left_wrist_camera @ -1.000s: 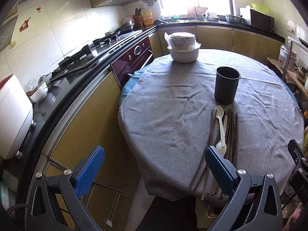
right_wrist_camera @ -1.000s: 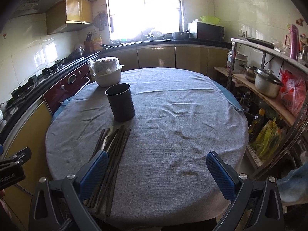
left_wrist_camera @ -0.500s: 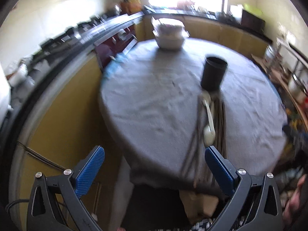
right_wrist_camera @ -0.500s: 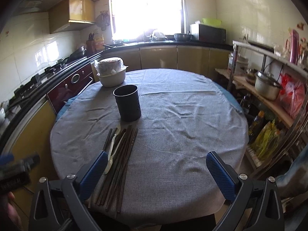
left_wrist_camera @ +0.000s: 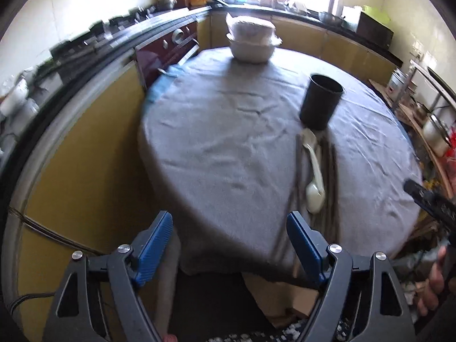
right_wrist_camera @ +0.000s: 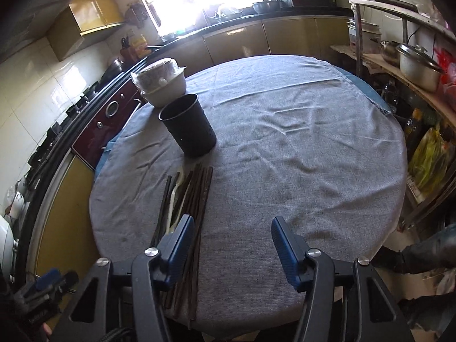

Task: Organize utensils
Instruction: 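Lower the right gripper onto the pile and grasp a white plastic spoon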

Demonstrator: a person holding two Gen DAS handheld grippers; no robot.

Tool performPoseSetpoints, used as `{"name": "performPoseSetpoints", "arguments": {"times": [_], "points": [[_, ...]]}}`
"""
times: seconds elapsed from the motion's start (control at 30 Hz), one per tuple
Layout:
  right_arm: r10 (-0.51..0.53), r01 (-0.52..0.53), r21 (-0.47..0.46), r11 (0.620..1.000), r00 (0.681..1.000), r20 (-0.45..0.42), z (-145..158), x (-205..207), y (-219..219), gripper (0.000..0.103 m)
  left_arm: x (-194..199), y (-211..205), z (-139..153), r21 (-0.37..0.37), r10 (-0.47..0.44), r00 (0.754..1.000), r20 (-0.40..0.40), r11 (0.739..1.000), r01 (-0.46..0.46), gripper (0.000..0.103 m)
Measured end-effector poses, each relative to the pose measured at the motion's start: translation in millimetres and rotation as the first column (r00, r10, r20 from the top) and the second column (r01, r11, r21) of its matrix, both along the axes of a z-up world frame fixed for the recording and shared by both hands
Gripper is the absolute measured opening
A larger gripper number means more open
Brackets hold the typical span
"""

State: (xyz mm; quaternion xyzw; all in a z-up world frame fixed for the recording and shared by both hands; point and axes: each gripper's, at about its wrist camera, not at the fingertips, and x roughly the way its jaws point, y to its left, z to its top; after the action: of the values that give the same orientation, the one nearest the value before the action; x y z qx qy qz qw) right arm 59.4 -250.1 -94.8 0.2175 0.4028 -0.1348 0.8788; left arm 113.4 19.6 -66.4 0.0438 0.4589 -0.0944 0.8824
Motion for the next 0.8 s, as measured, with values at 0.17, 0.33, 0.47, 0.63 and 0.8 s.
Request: {"name": "performPoseSetpoints", "arguments": {"times": [0.17, 0.33, 0.47, 0.63, 0.8], "points": [[0.030, -0.030, 0.022, 0.999, 0.999, -0.009, -1.1, 2.6, 2.0, 0.060, 5.3, 1.2, 11.0, 0.068, 0.003, 0.995, 0.104, 0.998, -0.010, 0.083], [0.057, -0.057, 0.003, 0.998, 0.998, -0.001, 4.1, 13.3, 10.4, 0.061, 14.6, 4.7, 14.2, 0.071, 0.009, 0.993, 0.114, 0.997, -0.017, 0.083], [0.083, -0.082, -0.013, 0.997, 0.996, 0.015, 11.7, 20.7, 20.6, 0.061, 22.8, 2.9, 15.2, 0.082, 0.010, 0.994, 0.112, 0.996, -0.019, 0.083], [0.116, -0.115, -0.068, 0.991, 0.993, 0.010, 20.1, 31.9, 33.7, 0.062, 35.7, -0.2, 16.5, 0.082, 0.017, 0.994, 0.106, 0.996, -0.025, 0.083], [0.132, -0.132, -0.072, 0.989, 0.991, 0.004, 22.3, 41.0, 40.1, 0.062, 42.2, -2.0, 17.0, 0.081, 0.019, 0.994, 0.109, 0.996, -0.028, 0.083]]}}
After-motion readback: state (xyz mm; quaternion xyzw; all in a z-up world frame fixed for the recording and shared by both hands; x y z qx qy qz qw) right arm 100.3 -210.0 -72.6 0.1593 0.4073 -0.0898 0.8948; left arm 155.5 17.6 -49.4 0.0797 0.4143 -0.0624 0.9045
